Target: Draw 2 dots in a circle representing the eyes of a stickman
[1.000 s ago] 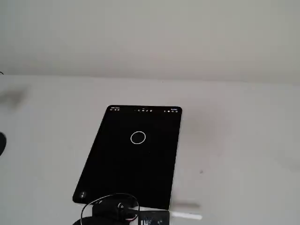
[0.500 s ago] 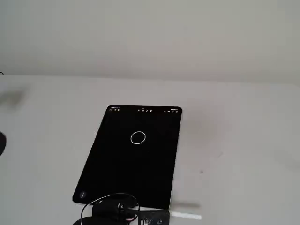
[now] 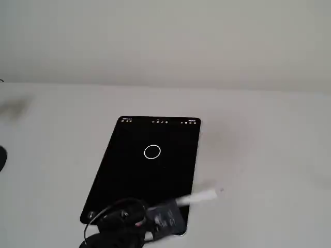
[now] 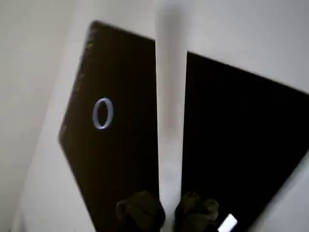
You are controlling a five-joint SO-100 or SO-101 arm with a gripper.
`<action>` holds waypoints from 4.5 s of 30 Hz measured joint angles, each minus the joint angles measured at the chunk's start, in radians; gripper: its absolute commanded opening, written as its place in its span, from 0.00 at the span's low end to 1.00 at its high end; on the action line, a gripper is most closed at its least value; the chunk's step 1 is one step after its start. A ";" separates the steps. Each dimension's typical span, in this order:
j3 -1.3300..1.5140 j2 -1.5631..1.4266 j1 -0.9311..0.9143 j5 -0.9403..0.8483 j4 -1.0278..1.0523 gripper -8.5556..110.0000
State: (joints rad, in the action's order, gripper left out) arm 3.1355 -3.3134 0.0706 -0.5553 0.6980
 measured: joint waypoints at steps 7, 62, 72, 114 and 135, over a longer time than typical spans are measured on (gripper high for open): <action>0.005 0.311 0.167 -0.348 -0.489 0.07; -1.025 2.289 0.135 -0.808 -1.681 0.07; -1.032 2.295 0.135 -0.808 -1.672 0.07; -1.022 2.292 0.150 -0.818 -1.664 0.07; -1.008 2.157 0.091 -0.764 -1.503 0.07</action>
State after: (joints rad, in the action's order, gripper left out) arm 2.1276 -1.1566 0.1611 -1.3192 -0.8053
